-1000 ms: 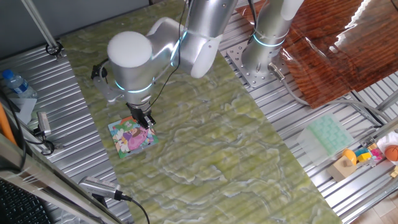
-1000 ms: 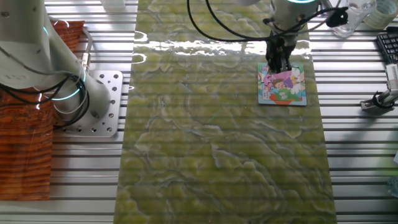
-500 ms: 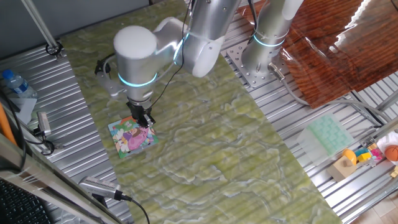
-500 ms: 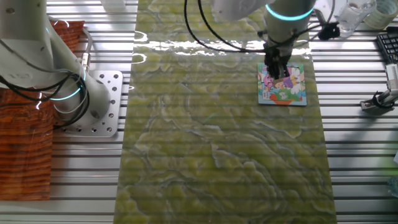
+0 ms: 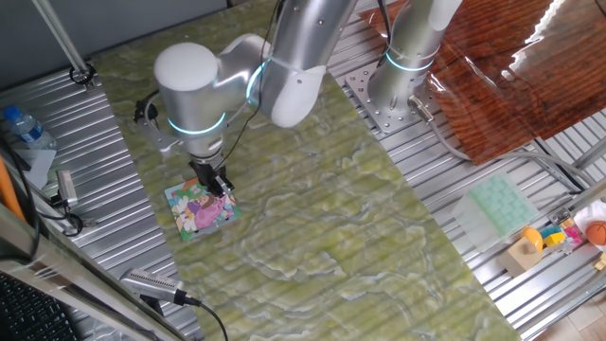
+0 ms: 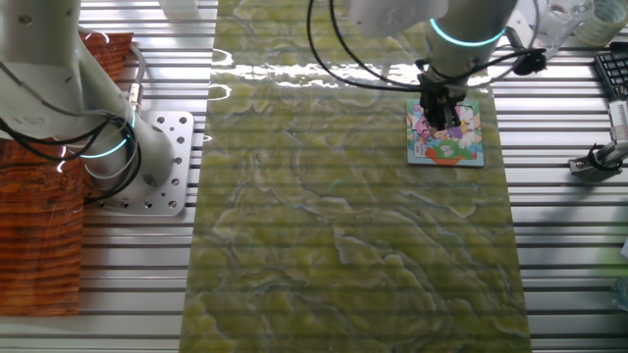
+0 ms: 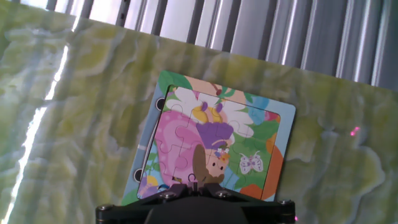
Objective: Assemble one piece of a puzzle
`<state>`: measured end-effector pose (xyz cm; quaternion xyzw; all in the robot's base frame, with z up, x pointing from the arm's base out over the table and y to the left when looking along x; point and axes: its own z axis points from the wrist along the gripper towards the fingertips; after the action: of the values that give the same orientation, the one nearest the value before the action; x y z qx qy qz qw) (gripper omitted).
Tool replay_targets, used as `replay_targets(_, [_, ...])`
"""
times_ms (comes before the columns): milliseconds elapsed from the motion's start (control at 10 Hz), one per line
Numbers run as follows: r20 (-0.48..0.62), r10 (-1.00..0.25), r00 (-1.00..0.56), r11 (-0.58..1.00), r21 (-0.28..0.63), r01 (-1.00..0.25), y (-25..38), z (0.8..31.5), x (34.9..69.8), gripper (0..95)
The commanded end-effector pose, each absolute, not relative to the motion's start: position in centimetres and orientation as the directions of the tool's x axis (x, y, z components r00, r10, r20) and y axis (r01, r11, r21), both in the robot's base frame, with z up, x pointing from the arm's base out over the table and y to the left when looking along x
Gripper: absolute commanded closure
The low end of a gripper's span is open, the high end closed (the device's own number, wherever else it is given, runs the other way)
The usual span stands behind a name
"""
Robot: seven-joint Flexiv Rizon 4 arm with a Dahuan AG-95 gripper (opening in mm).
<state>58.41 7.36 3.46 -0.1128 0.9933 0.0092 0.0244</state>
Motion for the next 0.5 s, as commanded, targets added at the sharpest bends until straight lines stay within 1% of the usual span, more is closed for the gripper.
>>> replay_targets(100, [-0.056, -0.219, -0.974, 0.975, 0.016, -0.221, 7.23, 3.21, 58.14, 95.0])
replay_targets(500, [-0.063, -0.203, -0.977, 0.977, 0.045, -0.206, 7.08, 2.84, 57.64, 95.0])
